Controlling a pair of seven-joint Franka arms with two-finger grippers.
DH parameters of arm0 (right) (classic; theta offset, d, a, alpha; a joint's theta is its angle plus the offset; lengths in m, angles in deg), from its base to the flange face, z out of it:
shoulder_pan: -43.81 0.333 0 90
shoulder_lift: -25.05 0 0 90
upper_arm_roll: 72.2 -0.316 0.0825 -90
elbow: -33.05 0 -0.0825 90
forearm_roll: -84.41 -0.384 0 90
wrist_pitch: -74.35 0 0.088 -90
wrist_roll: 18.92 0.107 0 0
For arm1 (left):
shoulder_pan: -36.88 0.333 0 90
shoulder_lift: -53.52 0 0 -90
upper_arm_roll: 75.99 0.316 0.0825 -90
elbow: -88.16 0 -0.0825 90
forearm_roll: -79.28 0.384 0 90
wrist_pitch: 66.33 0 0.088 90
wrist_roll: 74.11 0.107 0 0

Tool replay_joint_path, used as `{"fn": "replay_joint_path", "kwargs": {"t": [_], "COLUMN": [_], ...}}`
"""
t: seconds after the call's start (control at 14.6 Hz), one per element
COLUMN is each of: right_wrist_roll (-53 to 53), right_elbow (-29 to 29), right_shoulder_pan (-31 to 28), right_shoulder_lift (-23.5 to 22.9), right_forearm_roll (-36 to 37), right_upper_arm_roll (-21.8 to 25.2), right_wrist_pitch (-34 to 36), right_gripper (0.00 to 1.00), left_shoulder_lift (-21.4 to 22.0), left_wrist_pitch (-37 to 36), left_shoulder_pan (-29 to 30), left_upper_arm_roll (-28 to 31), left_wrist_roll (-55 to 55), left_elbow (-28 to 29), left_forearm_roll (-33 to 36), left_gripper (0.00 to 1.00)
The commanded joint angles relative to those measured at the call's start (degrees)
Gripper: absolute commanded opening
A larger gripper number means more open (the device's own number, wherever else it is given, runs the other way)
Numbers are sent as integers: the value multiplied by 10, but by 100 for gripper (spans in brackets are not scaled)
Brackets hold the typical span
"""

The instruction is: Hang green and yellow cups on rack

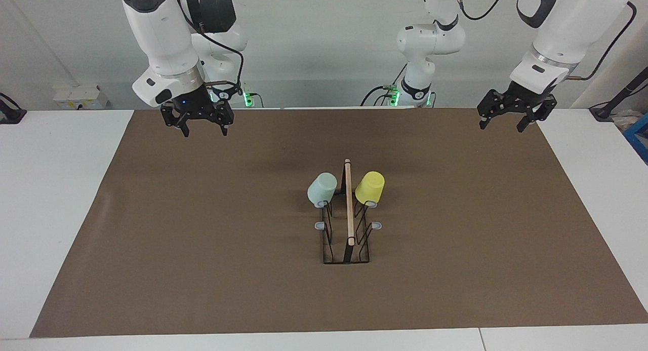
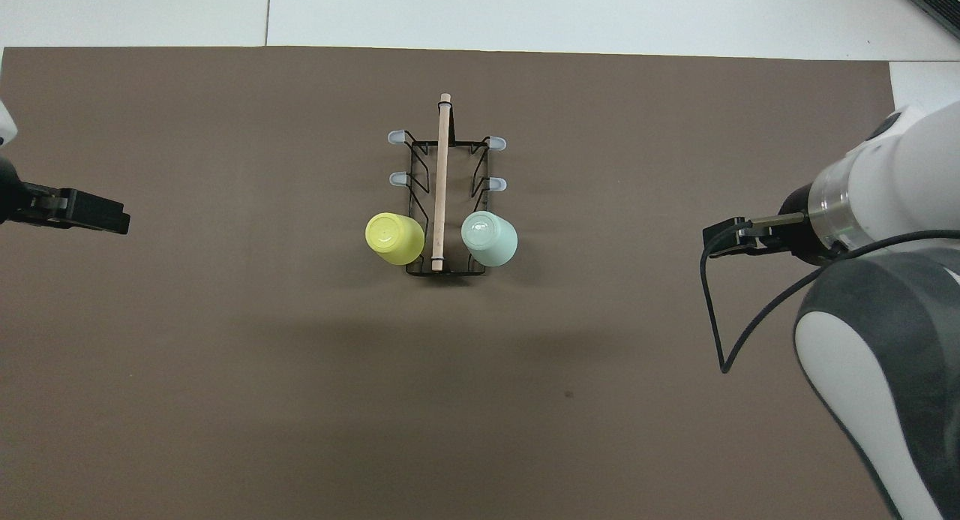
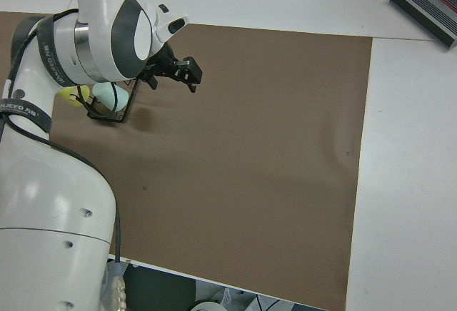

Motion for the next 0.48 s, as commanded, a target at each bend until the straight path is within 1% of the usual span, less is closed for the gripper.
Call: {"fn": "replay_joint_path", "kwargs": {"t": [0.0, 0.41], "right_wrist_roll": [-14, -15], "right_elbow": [-15, -18], "right_shoulder_pan": [-5, -7], "right_shoulder_lift": [9, 10], "right_forearm_roll": [-13, -13], "right_upper_arm_roll": [0, 1], "right_wrist_pitch": [-17, -17], "right_gripper": [100, 100], "left_shoulder_lift": [11, 11], "left_wrist_pitch": [0, 0], "left_shoulder_pan": [0, -1], "left_upper_arm_roll": [0, 0], "left_wrist_roll": [6, 5], "left_elbow": [8, 8], "left_forearm_roll": [-3, 1], "left_gripper": [100, 100]}}
